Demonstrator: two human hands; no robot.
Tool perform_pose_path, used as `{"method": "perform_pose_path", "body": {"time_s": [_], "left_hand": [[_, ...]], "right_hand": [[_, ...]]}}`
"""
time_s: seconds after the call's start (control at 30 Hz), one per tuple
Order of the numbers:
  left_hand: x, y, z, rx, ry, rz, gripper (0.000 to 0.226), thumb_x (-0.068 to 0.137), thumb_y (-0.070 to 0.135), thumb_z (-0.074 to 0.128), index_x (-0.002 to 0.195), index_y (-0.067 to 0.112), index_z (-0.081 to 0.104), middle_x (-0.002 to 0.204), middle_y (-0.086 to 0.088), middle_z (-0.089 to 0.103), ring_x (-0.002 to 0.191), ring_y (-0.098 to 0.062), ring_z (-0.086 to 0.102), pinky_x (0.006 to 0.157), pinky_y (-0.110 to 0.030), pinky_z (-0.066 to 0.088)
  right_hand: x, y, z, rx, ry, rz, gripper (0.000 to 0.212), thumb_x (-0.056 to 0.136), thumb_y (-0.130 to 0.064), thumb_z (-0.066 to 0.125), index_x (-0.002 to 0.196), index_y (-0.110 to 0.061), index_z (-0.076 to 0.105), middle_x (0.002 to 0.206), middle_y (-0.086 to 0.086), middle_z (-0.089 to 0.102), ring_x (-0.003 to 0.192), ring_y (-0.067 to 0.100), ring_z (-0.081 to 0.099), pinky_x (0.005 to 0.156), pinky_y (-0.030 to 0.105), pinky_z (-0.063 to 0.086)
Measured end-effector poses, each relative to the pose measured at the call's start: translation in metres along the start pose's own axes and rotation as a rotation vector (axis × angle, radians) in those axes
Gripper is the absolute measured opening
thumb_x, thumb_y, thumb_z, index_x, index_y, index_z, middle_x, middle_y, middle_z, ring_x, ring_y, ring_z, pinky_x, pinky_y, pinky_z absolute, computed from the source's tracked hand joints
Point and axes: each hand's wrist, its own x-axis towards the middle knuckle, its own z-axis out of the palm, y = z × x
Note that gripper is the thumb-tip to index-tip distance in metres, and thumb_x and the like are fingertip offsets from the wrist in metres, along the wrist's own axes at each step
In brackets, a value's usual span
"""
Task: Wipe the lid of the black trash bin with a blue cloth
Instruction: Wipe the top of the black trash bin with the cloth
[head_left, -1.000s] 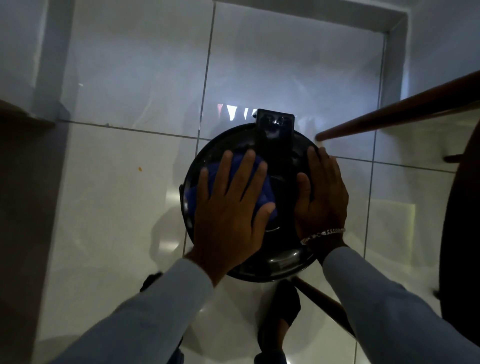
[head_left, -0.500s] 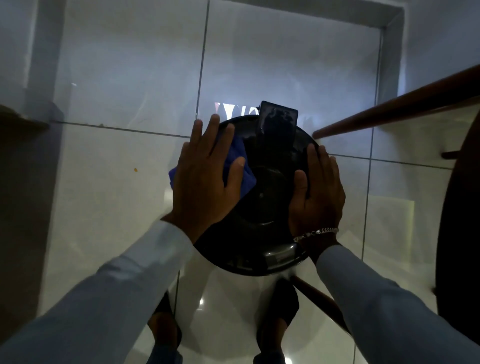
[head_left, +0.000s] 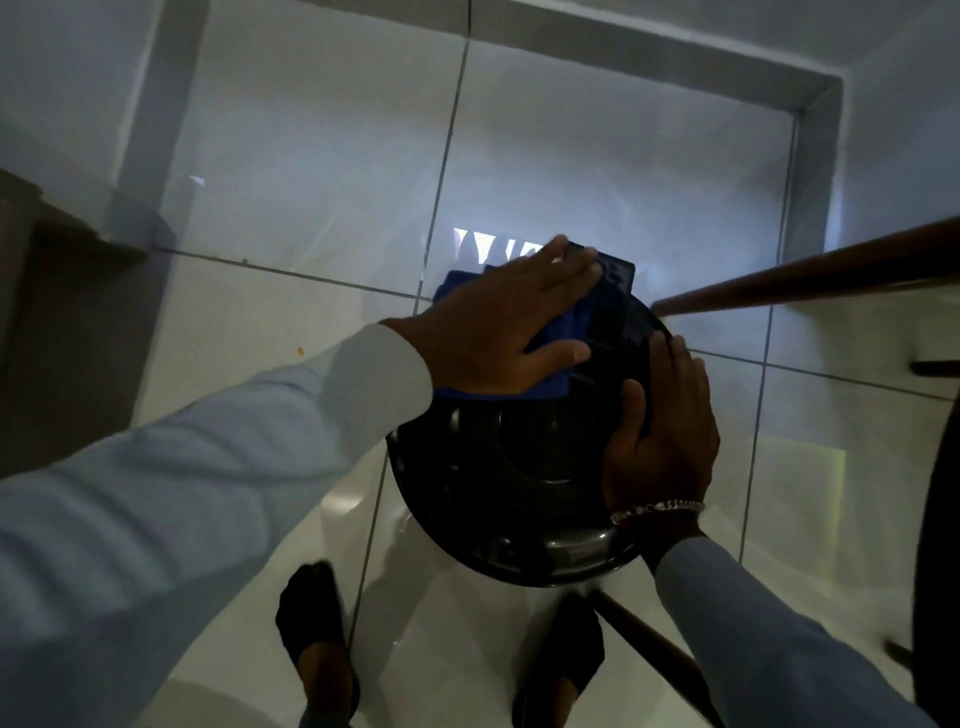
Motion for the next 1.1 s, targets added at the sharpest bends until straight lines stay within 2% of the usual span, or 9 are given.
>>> {"method": "perform_pose_path", "body": {"time_s": [0.17, 0.27, 0.47, 0.6, 0.7, 0.87, 0.97, 1.03, 1.1], "left_hand": [[0.015, -0.012, -0.011, -0.202, 0.007, -0.151, 0.063, 0.096, 0.033, 0.045, 0.149, 0.015, 0.016, 0.161, -0.004, 0.015, 0.148, -0.015, 0.006, 0.114, -0.02, 0.006], [0.003, -0.017, -0.007, -0.304, 0.12, -0.312, 0.061, 0.096, 0.032, 0.046, 0.148, 0.013, 0.021, 0.16, -0.004, 0.018, 0.148, -0.014, 0.011, 0.119, -0.027, 0.012], [-0.063, 0.007, 0.04, -0.285, 0.55, -0.572, 0.068, 0.092, 0.039, 0.043, 0.147, 0.005, 0.022, 0.155, -0.014, 0.029, 0.145, -0.022, 0.025, 0.12, -0.037, 0.024], [-0.083, 0.052, 0.079, -0.199, 0.706, -0.723, 0.073, 0.093, 0.046, 0.036, 0.148, 0.003, 0.013, 0.158, -0.014, 0.018, 0.148, -0.023, 0.015, 0.12, -0.043, 0.021], [-0.085, 0.088, 0.109, -0.178, 0.818, -0.831, 0.07, 0.093, 0.04, 0.039, 0.146, 0.0, 0.017, 0.157, -0.018, 0.021, 0.148, -0.028, 0.016, 0.12, -0.048, 0.022], [-0.07, 0.141, 0.136, -0.28, 0.809, -0.943, 0.069, 0.091, 0.038, 0.036, 0.147, 0.001, 0.017, 0.158, -0.017, 0.015, 0.149, -0.027, 0.007, 0.122, -0.044, 0.008], [-0.071, 0.156, 0.134, -0.335, 0.82, -0.948, 0.065, 0.092, 0.033, 0.029, 0.147, 0.003, 0.013, 0.16, -0.015, 0.008, 0.149, -0.025, -0.001, 0.122, -0.044, 0.003], [-0.083, 0.158, 0.131, -0.383, 0.786, -0.918, 0.061, 0.092, 0.026, 0.027, 0.148, 0.005, 0.01, 0.16, -0.012, 0.004, 0.149, -0.023, -0.006, 0.123, -0.045, 0.002], [-0.096, 0.159, 0.123, -0.398, 0.718, -0.867, 0.062, 0.091, 0.018, 0.035, 0.148, 0.006, 0.013, 0.16, -0.012, 0.007, 0.149, -0.025, -0.001, 0.122, -0.047, 0.009]], "right_hand": [[0.004, -0.004, -0.001, 0.005, -0.016, -0.014, 0.058, 0.094, -0.039, 0.028, 0.144, -0.011, 0.033, 0.151, 0.016, 0.038, 0.143, 0.035, 0.03, 0.117, 0.05, 0.028], [0.003, -0.006, 0.0, 0.009, -0.028, -0.007, 0.056, 0.095, -0.037, 0.031, 0.144, -0.01, 0.033, 0.151, 0.016, 0.037, 0.144, 0.033, 0.029, 0.118, 0.048, 0.026], [0.004, -0.005, 0.001, 0.025, -0.008, -0.002, 0.056, 0.094, -0.037, 0.031, 0.143, -0.011, 0.035, 0.151, 0.015, 0.039, 0.143, 0.034, 0.029, 0.117, 0.048, 0.028], [0.004, -0.007, 0.002, 0.003, 0.003, 0.009, 0.053, 0.095, -0.035, 0.033, 0.143, -0.012, 0.035, 0.15, 0.016, 0.039, 0.142, 0.036, 0.03, 0.115, 0.053, 0.03], [0.006, -0.007, 0.003, 0.017, 0.012, 0.011, 0.053, 0.095, -0.035, 0.034, 0.143, -0.013, 0.035, 0.15, 0.016, 0.039, 0.142, 0.037, 0.031, 0.113, 0.055, 0.032], [0.008, -0.001, 0.004, 0.065, -0.002, 0.015, 0.055, 0.094, -0.04, 0.03, 0.143, -0.016, 0.034, 0.151, 0.015, 0.039, 0.142, 0.035, 0.03, 0.115, 0.052, 0.029], [0.005, -0.006, -0.001, 0.083, -0.098, 0.044, 0.057, 0.092, -0.038, 0.031, 0.145, -0.016, 0.032, 0.155, 0.013, 0.032, 0.146, 0.033, 0.022, 0.117, 0.054, 0.024], [0.005, -0.011, -0.012, 0.173, -0.194, 0.107, 0.058, 0.092, -0.039, 0.03, 0.146, -0.02, 0.029, 0.158, 0.009, 0.024, 0.148, 0.03, 0.013, 0.12, 0.053, 0.017], [-0.01, -0.014, -0.031, 0.304, -0.151, 0.18, 0.049, 0.095, -0.033, 0.036, 0.142, -0.017, 0.037, 0.154, 0.011, 0.032, 0.146, 0.031, 0.021, 0.119, 0.053, 0.021]]}}
